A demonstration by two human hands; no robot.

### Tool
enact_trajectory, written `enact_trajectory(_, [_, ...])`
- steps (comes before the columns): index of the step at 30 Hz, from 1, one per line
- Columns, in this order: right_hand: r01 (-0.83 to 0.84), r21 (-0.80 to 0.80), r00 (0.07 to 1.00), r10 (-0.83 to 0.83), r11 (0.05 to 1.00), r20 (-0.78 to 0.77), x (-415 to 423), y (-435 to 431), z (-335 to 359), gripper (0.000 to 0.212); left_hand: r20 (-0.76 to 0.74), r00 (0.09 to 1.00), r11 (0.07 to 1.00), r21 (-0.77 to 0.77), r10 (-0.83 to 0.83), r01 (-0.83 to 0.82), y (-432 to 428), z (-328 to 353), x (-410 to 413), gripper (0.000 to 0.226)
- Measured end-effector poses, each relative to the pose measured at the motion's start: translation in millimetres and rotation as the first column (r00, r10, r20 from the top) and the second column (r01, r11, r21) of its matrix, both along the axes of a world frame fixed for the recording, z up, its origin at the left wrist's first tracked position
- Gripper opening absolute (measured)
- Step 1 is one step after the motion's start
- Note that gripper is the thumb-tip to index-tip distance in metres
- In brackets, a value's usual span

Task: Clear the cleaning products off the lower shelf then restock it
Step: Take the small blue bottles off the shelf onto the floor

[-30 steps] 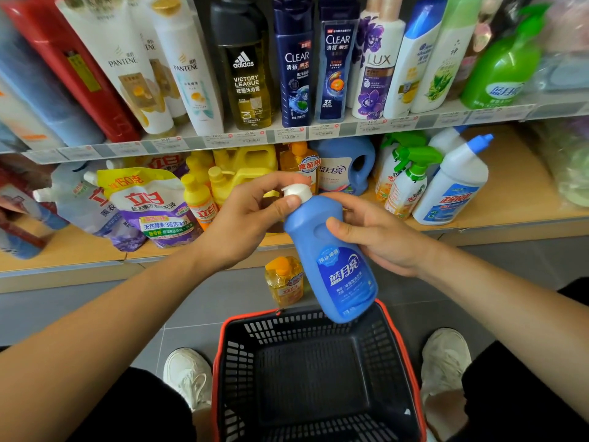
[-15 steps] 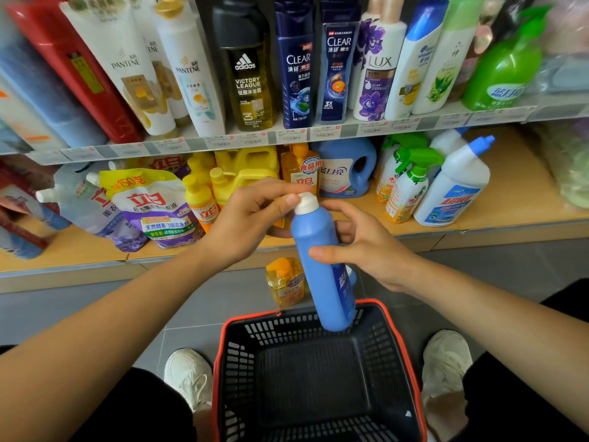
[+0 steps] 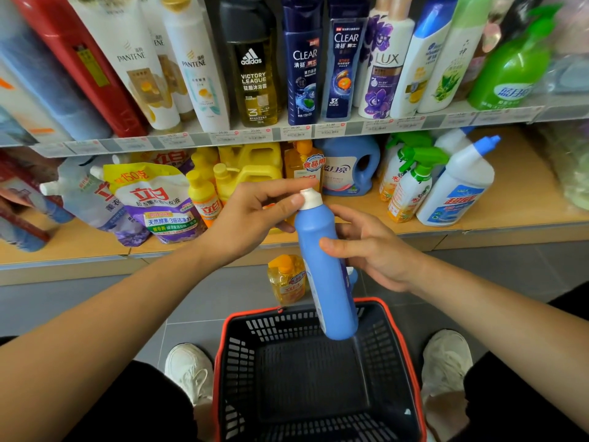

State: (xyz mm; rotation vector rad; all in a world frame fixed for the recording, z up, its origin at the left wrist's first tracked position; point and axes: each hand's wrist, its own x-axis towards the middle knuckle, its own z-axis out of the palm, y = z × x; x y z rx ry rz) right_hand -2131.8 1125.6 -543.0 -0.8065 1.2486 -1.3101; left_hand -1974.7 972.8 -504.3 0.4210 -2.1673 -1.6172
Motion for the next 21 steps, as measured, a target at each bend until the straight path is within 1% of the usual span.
enact_trajectory(3, [0.044,0.006,0.999,-0.044,0.999,0.001,-0.2,-1.9,-0.5,0.069,-0.019,1.0,0.999,0.04,-0.002,0.003,4.4,-1.6,0.0,0.05])
enact_trajectory(4, [0.063,0.006,0.998,-0.063,0.998,-0.012,-0.6,-2.5,-0.2,0.067,-0.018,1.0,0.998,0.059,-0.008,0.01,6.5,-2.6,0.5,0.054])
enact_trajectory(7, [0.159,0.002,0.987,-0.158,0.987,-0.035,-2.3,-3.7,1.8,0.06,0.072,0.996,0.998,0.053,-0.05,0.046,15.4,-11.5,3.9,0.072])
enact_trajectory(9, [0.248,0.002,0.967,-0.247,0.969,-0.064,-3.4,-4.0,4.0,0.058,0.127,0.989,0.996,0.064,-0.076,0.068,22.2,-21.5,5.8,0.088])
enact_trajectory(10, [0.299,0.001,0.951,-0.298,0.954,-0.082,-3.9,-3.8,4.8,0.058,0.146,0.986,0.995,0.072,-0.086,0.076,25.6,-27.2,6.2,0.092])
enact_trajectory(12, [0.404,-0.006,0.909,-0.402,0.915,-0.11,-4.3,-3.5,5.9,0.056,0.215,0.972,0.995,0.055,-0.092,0.082,32.2,-39.3,6.9,0.09])
enact_trajectory(14, [0.499,-0.017,0.857,-0.497,0.866,-0.137,-4.5,-4.1,7.4,0.053,0.323,0.943,0.997,0.004,-0.078,0.081,38.9,-51.5,7.9,0.086])
enact_trajectory(16, [0.552,-0.022,0.822,-0.548,0.834,-0.154,-4.8,-5.0,8.3,0.053,0.38,0.924,0.998,-0.04,-0.028,0.047,45.8,-59.7,7.7,0.088])
enact_trajectory(18, [0.564,-0.018,0.812,-0.559,0.825,-0.166,-5.6,-5.8,7.8,0.053,0.358,0.933,0.999,-0.028,0.037,-0.029,48.2,-63.7,4.5,0.081])
enact_trajectory(21, [0.568,-0.006,0.809,-0.56,0.823,-0.177,-12.6,-7.2,7.0,0.049,0.287,0.952,0.993,0.022,0.105,-0.116,44.9,-63.2,0.9,0.072])
